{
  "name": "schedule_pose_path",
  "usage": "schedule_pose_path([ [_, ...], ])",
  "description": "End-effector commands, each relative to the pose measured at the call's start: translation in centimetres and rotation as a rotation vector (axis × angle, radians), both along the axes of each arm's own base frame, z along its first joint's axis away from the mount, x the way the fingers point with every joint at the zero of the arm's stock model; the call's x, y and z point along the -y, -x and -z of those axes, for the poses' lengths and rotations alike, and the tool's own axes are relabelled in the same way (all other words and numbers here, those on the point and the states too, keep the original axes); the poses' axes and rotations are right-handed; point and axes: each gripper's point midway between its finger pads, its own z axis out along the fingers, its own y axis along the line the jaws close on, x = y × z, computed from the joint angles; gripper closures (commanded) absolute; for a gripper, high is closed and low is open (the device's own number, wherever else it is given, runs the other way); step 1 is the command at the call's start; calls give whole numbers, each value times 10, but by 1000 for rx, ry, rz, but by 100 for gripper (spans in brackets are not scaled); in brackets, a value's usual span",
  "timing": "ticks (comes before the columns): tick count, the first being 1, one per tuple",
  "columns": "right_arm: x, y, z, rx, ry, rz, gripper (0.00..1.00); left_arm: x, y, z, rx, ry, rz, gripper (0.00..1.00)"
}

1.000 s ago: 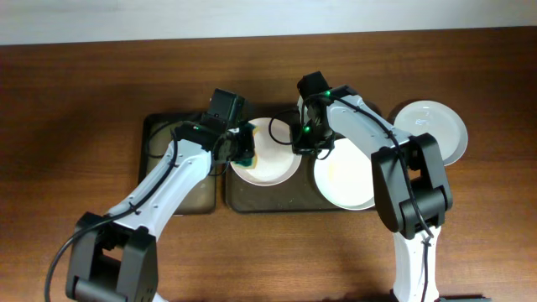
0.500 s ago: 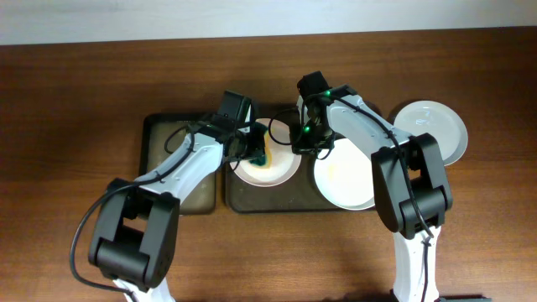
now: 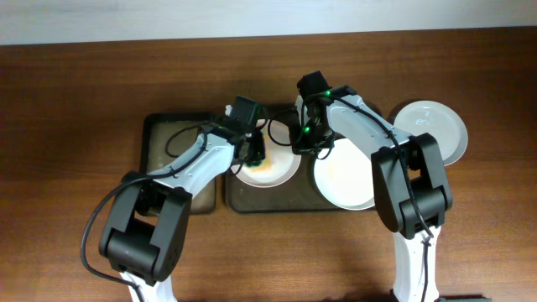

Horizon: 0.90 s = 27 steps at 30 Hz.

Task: Clean dirty plates on tray and stack at the side
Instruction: 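Scrub the pink plate with the sponge in the left gripper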

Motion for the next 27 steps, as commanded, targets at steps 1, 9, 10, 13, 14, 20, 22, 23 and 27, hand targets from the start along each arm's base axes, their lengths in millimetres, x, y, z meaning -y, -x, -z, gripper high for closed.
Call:
schedule_pose_path([
  [1, 9, 7, 13, -14, 67, -60, 96, -72, -4, 2, 44, -341, -131, 100],
  [9, 9, 7, 13, -15, 67, -60, 96, -44, -28, -62, 133, -189, -143, 100],
  [10, 9, 7, 13, -14, 67, -60, 96, -30, -29, -62, 124, -109, -137, 100],
  [13, 9, 7, 13, -14, 67, -60, 96, 7, -29, -58, 82, 88, -85, 99],
  [14, 9, 7, 13, -14, 67, -60, 96, 12, -29, -55, 69, 120, -89, 99],
  [20, 9, 7, 13, -14, 67, -60, 96, 44, -27, -17, -37, 270, -80, 100],
  [22, 9, 7, 13, -14, 67, -60, 96, 50, -22, -3, -85, 293, -66, 100],
  [23, 9, 6, 13, -11, 66, -60, 96, 50, -18, 8, -114, 290, -66, 100],
  [27, 9, 6, 13, -7, 64, -59, 96, 38, -10, 31, -161, 217, -77, 100],
])
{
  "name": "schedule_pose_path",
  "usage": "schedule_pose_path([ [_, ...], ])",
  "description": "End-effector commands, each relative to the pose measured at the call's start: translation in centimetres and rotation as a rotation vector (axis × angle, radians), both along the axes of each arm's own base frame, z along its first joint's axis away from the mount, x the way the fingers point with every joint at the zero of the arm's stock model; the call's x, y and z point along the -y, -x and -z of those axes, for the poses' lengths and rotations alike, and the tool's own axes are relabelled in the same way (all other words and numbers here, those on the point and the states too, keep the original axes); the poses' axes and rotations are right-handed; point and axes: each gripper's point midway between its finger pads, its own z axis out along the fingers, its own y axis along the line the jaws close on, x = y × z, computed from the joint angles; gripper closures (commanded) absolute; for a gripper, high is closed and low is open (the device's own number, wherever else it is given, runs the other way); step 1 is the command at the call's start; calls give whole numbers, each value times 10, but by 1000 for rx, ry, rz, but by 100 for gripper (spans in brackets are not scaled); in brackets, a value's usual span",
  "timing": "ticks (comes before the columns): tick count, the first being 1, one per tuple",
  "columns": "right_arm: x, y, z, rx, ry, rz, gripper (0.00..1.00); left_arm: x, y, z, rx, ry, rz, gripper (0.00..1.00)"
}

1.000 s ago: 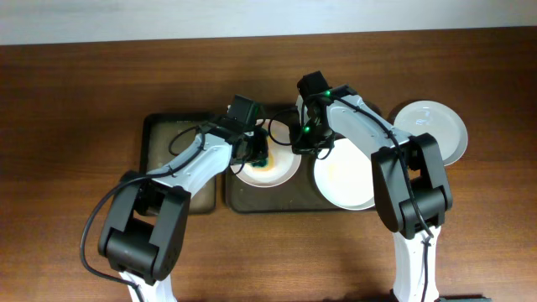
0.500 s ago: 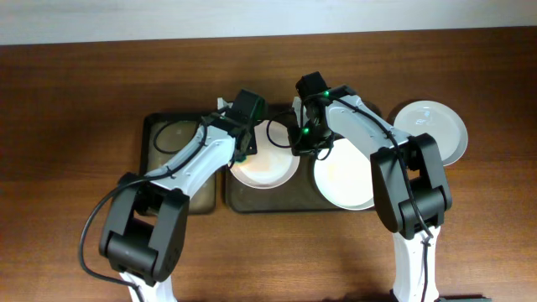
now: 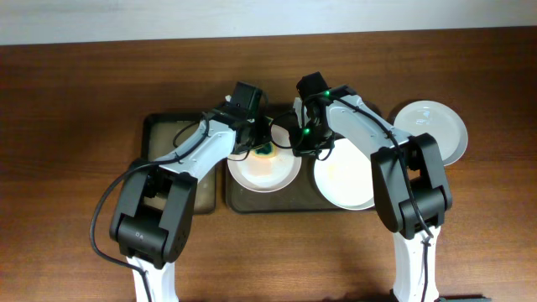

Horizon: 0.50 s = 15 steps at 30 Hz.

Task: Clean dirty plates on tray and stack at the side
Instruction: 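Scrub the pink plate with the sponge in the left gripper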

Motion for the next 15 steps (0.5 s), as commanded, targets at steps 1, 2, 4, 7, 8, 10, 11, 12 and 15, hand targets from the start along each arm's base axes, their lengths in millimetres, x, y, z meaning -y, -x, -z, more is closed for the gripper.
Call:
schedule_pose_path([
  [1, 9, 2, 13, -2, 64, -21, 96, -16, 21, 40, -118, -95, -10, 100],
  [2, 9, 2, 13, -2, 64, -21, 96, -26, 21, 39, -114, -142, -29, 100],
  [4, 9, 2, 13, -2, 64, -21, 96, -47, 22, 38, -115, -232, -66, 100],
  [7, 13, 0, 14, 7, 90, -19, 96, -87, 23, 24, -111, -389, -129, 100],
  [8, 15, 0, 15, 10, 99, -18, 96, -97, 23, 17, -104, -431, -145, 100],
  [10, 19, -2, 15, 18, 121, -17, 96, -117, 23, -3, -73, -521, -179, 100],
  [11, 18, -2, 15, 19, 120, -17, 96, -122, 23, -11, -58, -544, -189, 100],
  [12, 18, -2, 15, 20, 120, -17, 96, -128, 23, -22, -38, -564, -200, 100],
  [15, 18, -4, 15, 26, 117, -16, 96, -134, 23, -48, 9, -573, -222, 100],
])
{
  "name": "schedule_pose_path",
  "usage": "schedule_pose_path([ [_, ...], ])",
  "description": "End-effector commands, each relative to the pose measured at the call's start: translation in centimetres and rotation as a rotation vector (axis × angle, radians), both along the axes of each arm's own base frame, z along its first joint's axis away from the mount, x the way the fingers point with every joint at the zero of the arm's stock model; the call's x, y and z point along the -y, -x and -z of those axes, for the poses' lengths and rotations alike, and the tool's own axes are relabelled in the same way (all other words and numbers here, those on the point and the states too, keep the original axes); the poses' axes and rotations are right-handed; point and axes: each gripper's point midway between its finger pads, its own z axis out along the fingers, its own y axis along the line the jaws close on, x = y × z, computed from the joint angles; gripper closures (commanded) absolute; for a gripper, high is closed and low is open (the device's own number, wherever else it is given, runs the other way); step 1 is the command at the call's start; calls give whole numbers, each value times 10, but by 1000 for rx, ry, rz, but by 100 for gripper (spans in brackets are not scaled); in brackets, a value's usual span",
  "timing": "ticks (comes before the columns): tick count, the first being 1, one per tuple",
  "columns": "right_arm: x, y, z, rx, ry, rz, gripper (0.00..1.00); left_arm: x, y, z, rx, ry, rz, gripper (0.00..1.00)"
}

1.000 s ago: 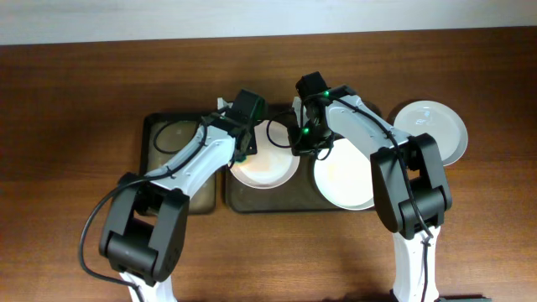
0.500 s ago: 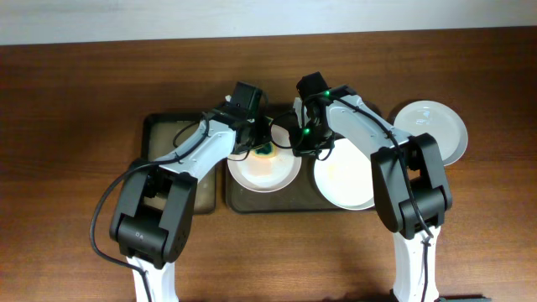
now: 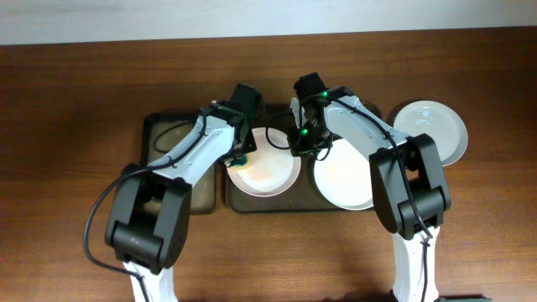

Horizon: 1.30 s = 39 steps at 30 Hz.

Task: Clean dirty plates on tray and stack at the side
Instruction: 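Scrub the pink plate with the sponge in the left gripper, then return the sponge to the black tray and lift the pink plate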

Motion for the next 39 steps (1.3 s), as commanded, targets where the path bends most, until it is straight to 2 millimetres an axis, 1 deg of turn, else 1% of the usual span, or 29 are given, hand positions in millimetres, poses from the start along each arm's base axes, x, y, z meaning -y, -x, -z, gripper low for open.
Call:
schedule_pose_path([
  [1, 20, -2, 15, 5, 112, 10, 96, -58, -7, -48, 130, -194, -96, 100],
  [3, 20, -3, 14, 8, 110, 11, 96, -64, -3, -71, 171, -169, -154, 100],
  [5, 19, -5, 10, 14, 108, 10, 96, -73, 2, -99, 222, -137, -201, 100],
  [7, 18, -6, 2, 15, 108, 8, 96, -84, 8, -119, 246, -127, -226, 100],
  [8, 16, -7, -6, 24, 97, -11, 96, -95, 14, -129, 253, -126, -249, 100],
  [10, 14, -12, -20, 51, 88, -31, 96, -111, 23, -139, 246, -116, -286, 100],
  [11, 12, -16, -32, 79, 82, -40, 96, -117, 27, -141, 232, -90, -305, 100],
  [12, 11, -19, -41, 98, 77, -41, 96, -120, 30, -141, 215, -63, -310, 100],
  [14, 6, -26, -66, 154, 57, -43, 96, -120, 32, -136, 168, 4, -256, 100],
  [15, 3, -29, -82, 197, 51, -58, 96, -120, 33, -132, 144, 42, -228, 100],
  [16, 1, -30, -92, 224, 54, -70, 96, -120, 33, -131, 135, 55, -214, 100],
  [18, 5, -33, -109, 283, 105, -70, 96, -122, 34, -129, 121, 71, -188, 100],
  [19, 7, -35, -119, 320, 143, -70, 96, -124, 35, -128, 114, 72, -176, 100],
  [20, 13, -36, -135, 383, 219, -75, 96, -127, 37, -124, 103, 69, -179, 100],
  [25, 26, -33, -179, 555, 454, -107, 96, -129, 44, -114, 74, 63, -184, 100],
  [26, 32, -32, -194, 611, 546, -98, 96, -130, 44, -112, 72, 57, -186, 100],
  [29, 40, -28, -226, 725, 752, -97, 96, -132, 43, -110, 79, 49, -188, 100],
  [31, 33, -22, -242, 785, 879, -182, 96, -131, 42, -109, 81, 49, -188, 100],
  [33, 26, -17, -253, 821, 971, -250, 96, -132, 43, -107, 78, 48, -188, 100],
  [39, 4, -2, -279, 903, 1152, -383, 96, -132, 44, -102, 74, 48, -188, 100],
])
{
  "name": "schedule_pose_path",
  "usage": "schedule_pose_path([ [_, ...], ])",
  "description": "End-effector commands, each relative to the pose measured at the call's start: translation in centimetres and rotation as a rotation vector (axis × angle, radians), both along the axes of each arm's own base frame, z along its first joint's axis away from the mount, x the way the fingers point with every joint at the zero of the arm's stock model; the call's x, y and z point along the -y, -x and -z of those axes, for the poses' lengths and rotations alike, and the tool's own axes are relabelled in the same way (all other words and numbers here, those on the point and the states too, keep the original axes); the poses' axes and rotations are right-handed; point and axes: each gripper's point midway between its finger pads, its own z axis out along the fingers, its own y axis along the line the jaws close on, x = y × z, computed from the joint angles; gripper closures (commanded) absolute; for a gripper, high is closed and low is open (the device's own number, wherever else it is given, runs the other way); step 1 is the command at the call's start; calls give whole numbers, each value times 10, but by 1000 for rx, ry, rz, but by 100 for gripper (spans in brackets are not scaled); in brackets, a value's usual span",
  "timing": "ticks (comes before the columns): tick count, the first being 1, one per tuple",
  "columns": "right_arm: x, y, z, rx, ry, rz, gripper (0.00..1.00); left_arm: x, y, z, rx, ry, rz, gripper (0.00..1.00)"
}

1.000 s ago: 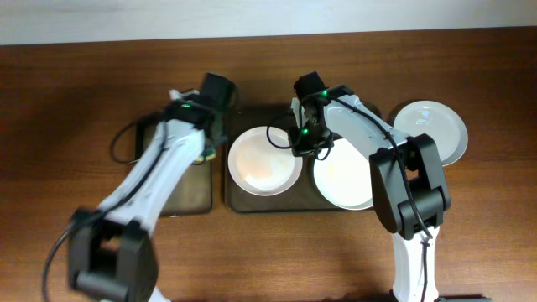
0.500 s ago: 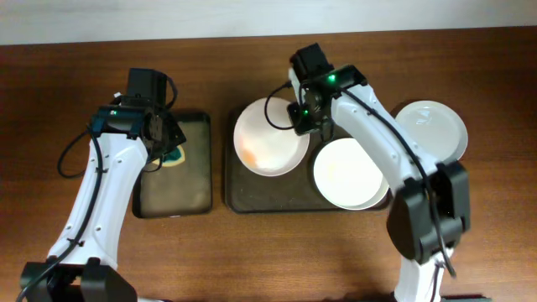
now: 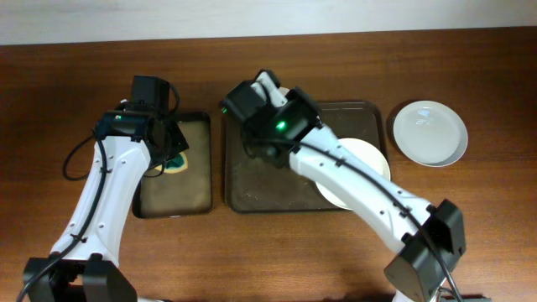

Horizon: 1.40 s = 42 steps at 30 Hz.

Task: Clean dirty plates on tray and stack at the side
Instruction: 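Return the sponge to the black tray and lift the pink plate, then carry the pink plate right and set it on the pale blue plate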

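Note:
My right gripper is high over the far left corner of the large dark tray. It appears shut on a white plate, of which only a tilted edge shows. A second white plate lies on that tray's right half, partly under the right arm. Over the small left tray, my left gripper is shut on a green and yellow sponge.
One clean white plate sits on the wooden table to the right of the large tray. The left half of the large tray is bare and smeared. The right arm stretches diagonally across the tray.
The left gripper has moved with the sponge from the plate to over the small left tray. The plate has left the tray's left half and now shows at the raised right gripper.
The left gripper held the sponge on the plate in the tray's left half while the right gripper stayed at its rim. The sponge sat at different spots on the plate in each frame. Now the sponge is over the small tray and the plate is lifted.

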Motion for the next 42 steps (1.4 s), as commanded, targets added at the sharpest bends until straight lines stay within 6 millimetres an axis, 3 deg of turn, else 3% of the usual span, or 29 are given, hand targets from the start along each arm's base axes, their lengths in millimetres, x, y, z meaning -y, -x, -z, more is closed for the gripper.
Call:
schedule_pose_path([
  [1, 4, 6, -49, 132, 190, -8, 96, -2, 3, 5, -12, -4, 12, 100],
  [7, 7, 10, -80, 242, 338, 36, 96, -2, 3, 5, -13, -3, 12, 100],
  [10, 5, 8, -76, 233, 308, 27, 96, -2, 3, 5, -12, -4, 12, 100],
  [12, -9, 2, -49, 140, 153, -46, 96, -2, 3, 5, -12, -4, 12, 100],
  [14, -37, 3, 3, -96, -104, -193, 96, -2, 3, 5, -10, -3, 12, 100],
  [15, -39, 1, 20, -180, -202, -213, 96, -2, 2, 5, -9, -3, 12, 100],
  [17, -7, -17, 23, -135, -325, -35, 96, -2, 3, 5, -10, -4, 14, 100],
  [22, 116, -45, 43, -157, -564, 360, 96, -2, 2, 5, -10, -7, 26, 100],
  [25, 188, -50, 58, -245, -924, 527, 96, -2, 2, 5, -7, -7, 26, 100],
  [27, 219, -49, 58, -265, -1120, 566, 96, -2, 1, 5, -6, -7, 26, 100],
  [29, 265, -44, 59, -239, -1268, 634, 96, -2, 1, 5, -6, -7, 25, 100],
  [32, 345, -23, 75, -163, -1325, 814, 96, -2, 1, 5, -6, -7, 25, 100],
  [34, 384, -5, 96, -137, -1347, 920, 96, -2, 1, 5, -7, -7, 26, 100],
  [38, 418, 17, 140, -113, -1388, 1059, 96, -2, 1, 5, -3, -7, 25, 100],
  [42, 415, 19, 170, -124, -1393, 1071, 96, -1, -2, 4, 6, -7, 26, 100],
])
